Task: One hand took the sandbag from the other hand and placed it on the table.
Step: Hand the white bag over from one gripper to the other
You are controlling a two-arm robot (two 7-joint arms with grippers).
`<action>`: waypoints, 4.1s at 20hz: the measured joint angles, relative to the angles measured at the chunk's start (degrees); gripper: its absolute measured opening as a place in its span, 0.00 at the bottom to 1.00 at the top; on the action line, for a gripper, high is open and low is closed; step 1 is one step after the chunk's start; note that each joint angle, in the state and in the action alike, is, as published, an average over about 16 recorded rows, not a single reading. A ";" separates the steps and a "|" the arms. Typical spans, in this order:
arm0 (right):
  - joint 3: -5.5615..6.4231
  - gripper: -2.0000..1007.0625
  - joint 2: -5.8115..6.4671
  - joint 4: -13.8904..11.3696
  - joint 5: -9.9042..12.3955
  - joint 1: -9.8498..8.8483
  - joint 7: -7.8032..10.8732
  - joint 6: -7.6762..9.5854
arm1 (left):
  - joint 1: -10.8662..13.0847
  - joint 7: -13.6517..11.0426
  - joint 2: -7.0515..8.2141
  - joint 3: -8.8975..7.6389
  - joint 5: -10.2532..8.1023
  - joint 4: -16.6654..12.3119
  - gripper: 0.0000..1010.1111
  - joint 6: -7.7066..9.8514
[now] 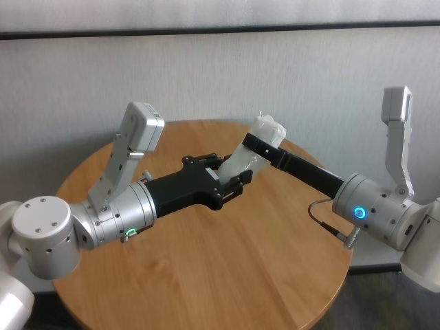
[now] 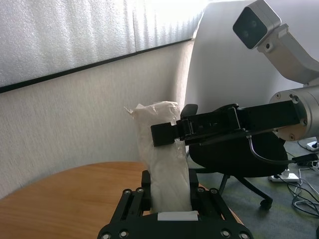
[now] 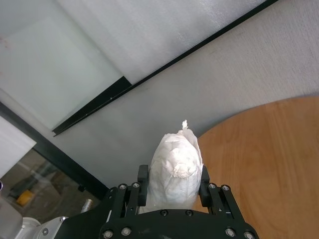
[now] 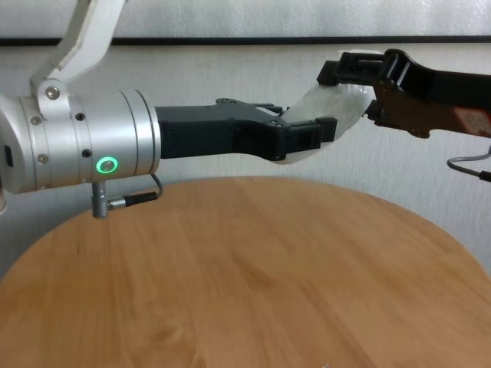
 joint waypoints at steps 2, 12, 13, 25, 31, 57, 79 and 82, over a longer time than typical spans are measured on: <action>0.00 0.56 0.00 0.00 0.00 0.00 0.00 0.00 | 0.00 0.00 0.00 0.00 0.00 0.00 0.44 0.00; 0.00 0.56 0.00 0.00 0.00 0.00 0.00 0.00 | 0.00 0.00 0.00 0.00 0.00 0.00 0.44 0.00; 0.00 0.56 0.00 0.00 0.00 0.00 0.00 0.00 | 0.00 0.00 0.00 0.00 0.00 0.00 0.44 0.00; 0.00 0.56 0.00 0.00 0.00 0.00 0.00 0.00 | 0.00 0.00 0.00 0.00 0.00 0.00 0.44 0.00; -0.25 0.56 0.01 0.01 0.05 0.07 0.00 -0.01 | -0.02 0.00 0.01 0.01 0.00 0.00 0.44 0.00; -2.63 0.56 0.11 1.04 1.41 1.53 -1.27 -0.80 | 0.03 -0.01 -0.02 -0.03 -0.04 -0.03 0.65 -0.02; -2.54 0.56 0.18 1.51 1.64 1.69 -1.87 -1.78 | 0.15 0.79 0.18 0.00 0.00 -0.14 0.99 -0.85; -2.47 0.56 0.12 1.66 1.52 1.72 -1.90 -1.87 | 0.43 1.57 0.26 -0.19 -0.15 -0.24 0.99 -1.55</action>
